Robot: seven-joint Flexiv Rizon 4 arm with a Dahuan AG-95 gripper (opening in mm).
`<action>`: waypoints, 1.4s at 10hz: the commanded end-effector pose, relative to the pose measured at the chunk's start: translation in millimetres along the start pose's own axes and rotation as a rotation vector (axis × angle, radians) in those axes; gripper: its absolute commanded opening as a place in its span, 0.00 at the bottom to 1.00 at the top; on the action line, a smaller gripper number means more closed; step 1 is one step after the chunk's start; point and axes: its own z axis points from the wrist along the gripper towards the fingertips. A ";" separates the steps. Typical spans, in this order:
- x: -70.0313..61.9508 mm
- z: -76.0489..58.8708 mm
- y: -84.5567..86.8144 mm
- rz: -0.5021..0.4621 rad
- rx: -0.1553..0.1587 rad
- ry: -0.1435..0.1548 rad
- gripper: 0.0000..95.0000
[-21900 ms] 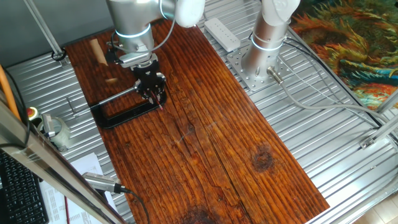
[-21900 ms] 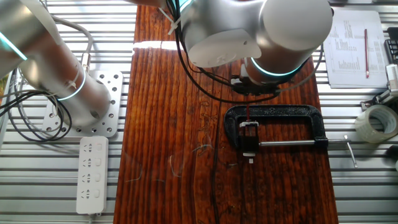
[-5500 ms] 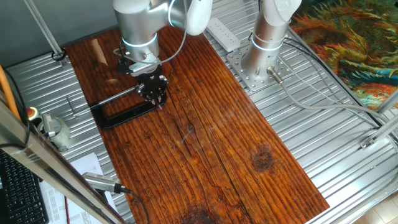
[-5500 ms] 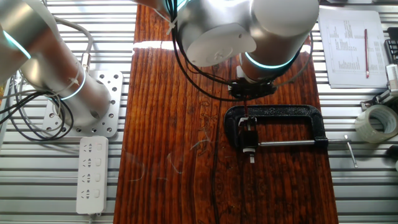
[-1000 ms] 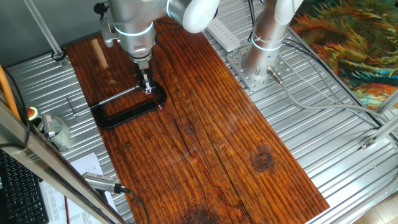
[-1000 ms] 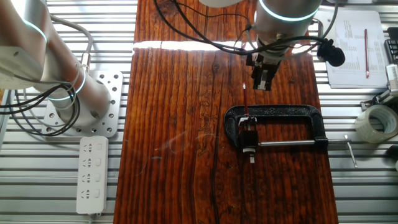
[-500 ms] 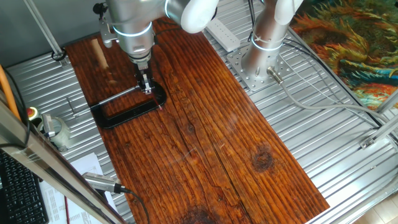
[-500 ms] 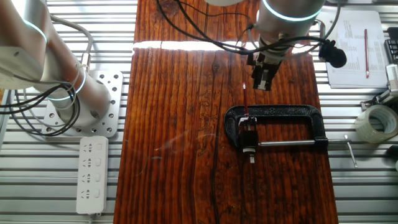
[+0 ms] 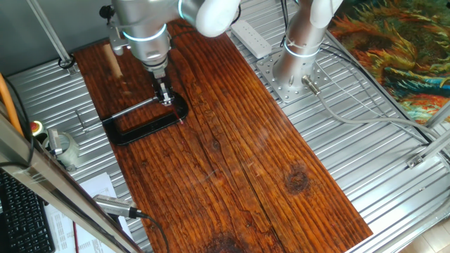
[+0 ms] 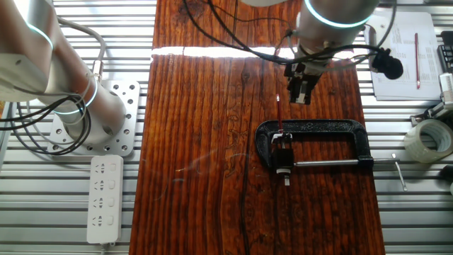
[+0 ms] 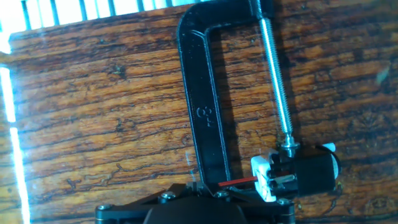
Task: Insert the pencil into the pencil sharpener
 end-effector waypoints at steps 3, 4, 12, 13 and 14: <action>2.0 -2.7 -4.1 -0.090 -0.001 -0.002 0.00; 3.1 -3.6 -6.9 -0.086 0.001 0.003 0.00; 11.1 -7.2 -27.5 -0.155 0.006 -0.006 0.00; 11.2 -7.3 -27.5 -0.163 0.006 -0.011 0.00; 11.2 -7.3 -27.5 -0.173 0.006 -0.010 0.00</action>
